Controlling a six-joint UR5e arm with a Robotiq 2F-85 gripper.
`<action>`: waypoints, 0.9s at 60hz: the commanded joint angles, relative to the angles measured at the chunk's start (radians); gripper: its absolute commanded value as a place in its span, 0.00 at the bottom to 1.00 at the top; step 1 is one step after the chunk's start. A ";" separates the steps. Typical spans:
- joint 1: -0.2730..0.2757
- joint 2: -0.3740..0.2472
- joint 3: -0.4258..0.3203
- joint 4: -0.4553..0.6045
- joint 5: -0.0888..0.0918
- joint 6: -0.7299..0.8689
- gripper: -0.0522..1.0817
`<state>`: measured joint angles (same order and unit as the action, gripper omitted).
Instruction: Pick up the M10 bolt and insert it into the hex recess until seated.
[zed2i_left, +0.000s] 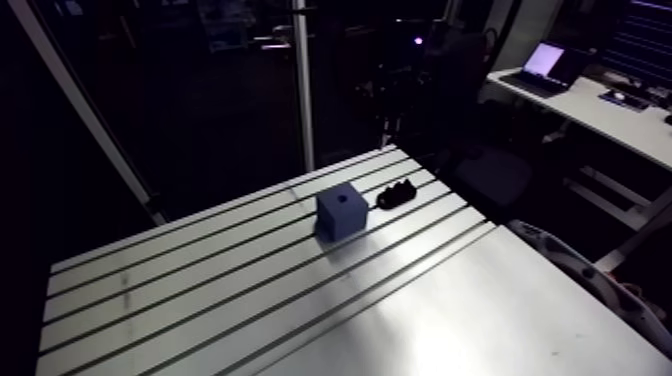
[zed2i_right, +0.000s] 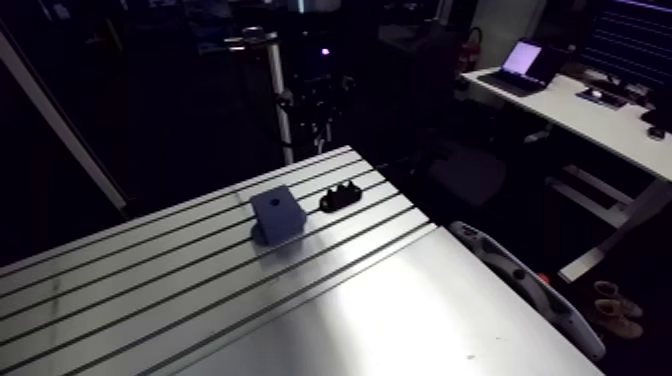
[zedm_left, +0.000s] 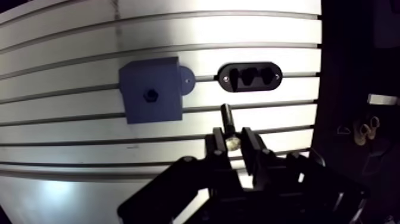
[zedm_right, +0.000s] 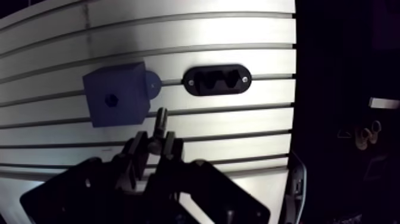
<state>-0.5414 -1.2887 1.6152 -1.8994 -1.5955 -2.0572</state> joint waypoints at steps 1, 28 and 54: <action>0.060 -0.004 -0.087 0.126 -0.006 0.016 0.92; 0.149 0.051 -0.188 0.261 -0.078 -0.128 0.95; 0.171 0.087 -0.221 0.368 -0.103 -0.290 0.95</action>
<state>-0.3880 -1.2195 1.4086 -1.5797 -1.6795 -2.2752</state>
